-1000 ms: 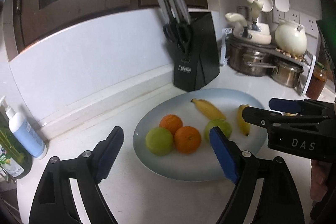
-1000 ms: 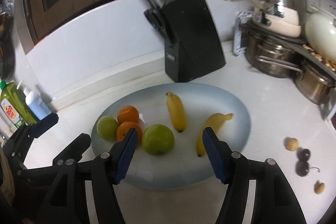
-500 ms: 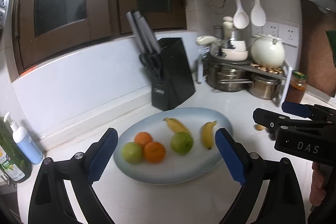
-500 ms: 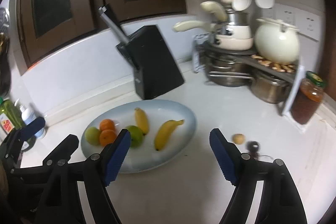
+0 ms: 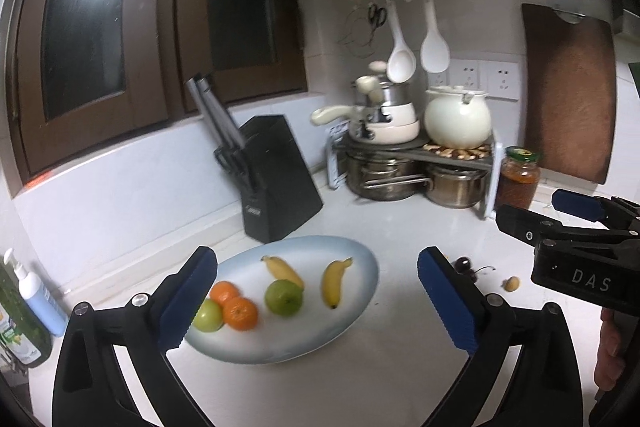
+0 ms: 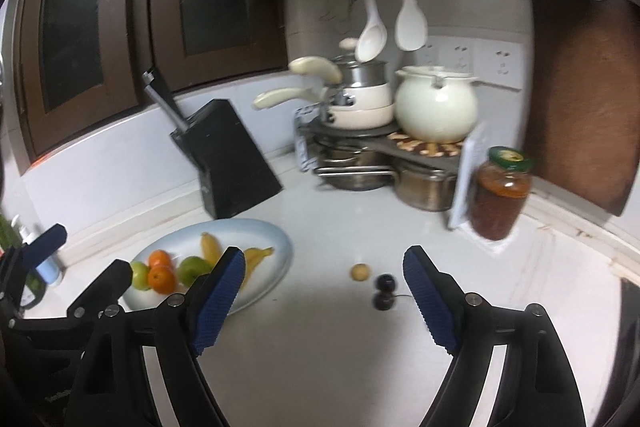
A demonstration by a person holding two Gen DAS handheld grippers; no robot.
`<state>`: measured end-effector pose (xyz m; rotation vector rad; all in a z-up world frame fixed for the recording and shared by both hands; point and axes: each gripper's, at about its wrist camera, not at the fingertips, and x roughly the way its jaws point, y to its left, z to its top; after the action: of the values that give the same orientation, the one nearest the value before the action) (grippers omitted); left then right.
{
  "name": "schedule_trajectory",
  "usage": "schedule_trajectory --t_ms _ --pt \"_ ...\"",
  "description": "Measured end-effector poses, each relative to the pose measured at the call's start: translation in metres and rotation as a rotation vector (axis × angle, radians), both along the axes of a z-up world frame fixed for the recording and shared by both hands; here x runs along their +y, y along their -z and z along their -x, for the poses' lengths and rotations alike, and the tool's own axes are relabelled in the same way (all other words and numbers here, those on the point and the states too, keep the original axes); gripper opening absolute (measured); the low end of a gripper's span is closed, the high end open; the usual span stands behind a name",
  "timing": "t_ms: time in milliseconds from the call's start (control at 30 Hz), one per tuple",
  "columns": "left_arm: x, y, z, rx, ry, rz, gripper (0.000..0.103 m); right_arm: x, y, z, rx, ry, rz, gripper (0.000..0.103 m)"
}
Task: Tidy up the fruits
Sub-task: 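Withdraw both tools from the plate toward the remaining small fruits, then move the left tool toward the dark cherry while the right approaches the small yellow fruit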
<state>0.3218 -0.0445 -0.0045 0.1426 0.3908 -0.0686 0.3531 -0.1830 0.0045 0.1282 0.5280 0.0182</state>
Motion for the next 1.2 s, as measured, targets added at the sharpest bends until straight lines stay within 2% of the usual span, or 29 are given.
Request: schedule_trajectory --t_ms 500,933,1200 --pt "-0.052 0.004 0.002 0.008 0.11 -0.012 0.102 -0.057 0.006 0.027 0.014 0.133 0.017 0.083" --pt "-0.078 0.022 -0.015 0.061 0.166 -0.012 0.101 -0.086 0.031 0.025 0.087 0.205 0.001 0.083" --pt "-0.092 0.04 -0.034 0.102 0.211 -0.028 0.095 -0.097 0.052 0.015 0.128 0.228 -0.012 0.083"
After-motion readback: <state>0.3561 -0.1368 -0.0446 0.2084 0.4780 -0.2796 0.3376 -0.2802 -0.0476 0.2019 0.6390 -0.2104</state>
